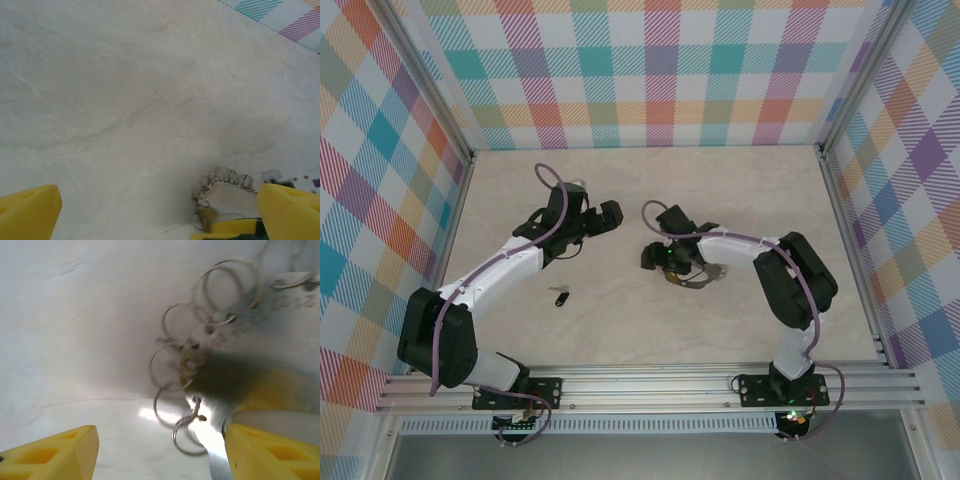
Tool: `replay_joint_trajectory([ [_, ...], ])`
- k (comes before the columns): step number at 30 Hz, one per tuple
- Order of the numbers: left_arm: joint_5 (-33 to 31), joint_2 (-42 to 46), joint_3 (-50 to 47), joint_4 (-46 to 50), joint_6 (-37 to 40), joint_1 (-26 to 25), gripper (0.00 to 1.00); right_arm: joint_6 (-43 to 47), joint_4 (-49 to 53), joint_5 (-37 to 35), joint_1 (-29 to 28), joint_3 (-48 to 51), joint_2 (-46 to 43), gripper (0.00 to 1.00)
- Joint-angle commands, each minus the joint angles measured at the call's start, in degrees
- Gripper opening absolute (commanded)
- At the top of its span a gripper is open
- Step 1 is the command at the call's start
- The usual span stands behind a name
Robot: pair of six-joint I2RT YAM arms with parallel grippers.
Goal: Put the keys on the keyring
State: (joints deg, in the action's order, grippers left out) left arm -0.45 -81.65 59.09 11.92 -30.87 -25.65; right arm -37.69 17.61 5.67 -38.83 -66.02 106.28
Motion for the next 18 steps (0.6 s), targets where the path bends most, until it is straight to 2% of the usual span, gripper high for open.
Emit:
replay_joint_trajectory([
  [1, 0.87, 1.43, -0.01, -0.76, -1.26, -0.25, 1.00, 0.47, -0.69, 2.45, -0.36, -2.11, -1.21, 0.68],
  [5, 1.10, 2.21, -0.02, -0.85, -1.54, -0.28, 1.00, 0.95, 1.21, -1.45, -0.28, 0.12, -6.96, 0.69],
  [11, 1.77, 3.13, 0.07, -0.94, -1.98, -0.52, 1.00, 0.29, 3.38, -4.81, 0.53, 8.73, -16.52, 0.72],
  [18, 2.03, 3.12, 0.28, -0.85, -2.17, -1.52, 1.00, -3.63, 1.53, -5.56, 3.69, 21.52, -25.95, 0.83],
])
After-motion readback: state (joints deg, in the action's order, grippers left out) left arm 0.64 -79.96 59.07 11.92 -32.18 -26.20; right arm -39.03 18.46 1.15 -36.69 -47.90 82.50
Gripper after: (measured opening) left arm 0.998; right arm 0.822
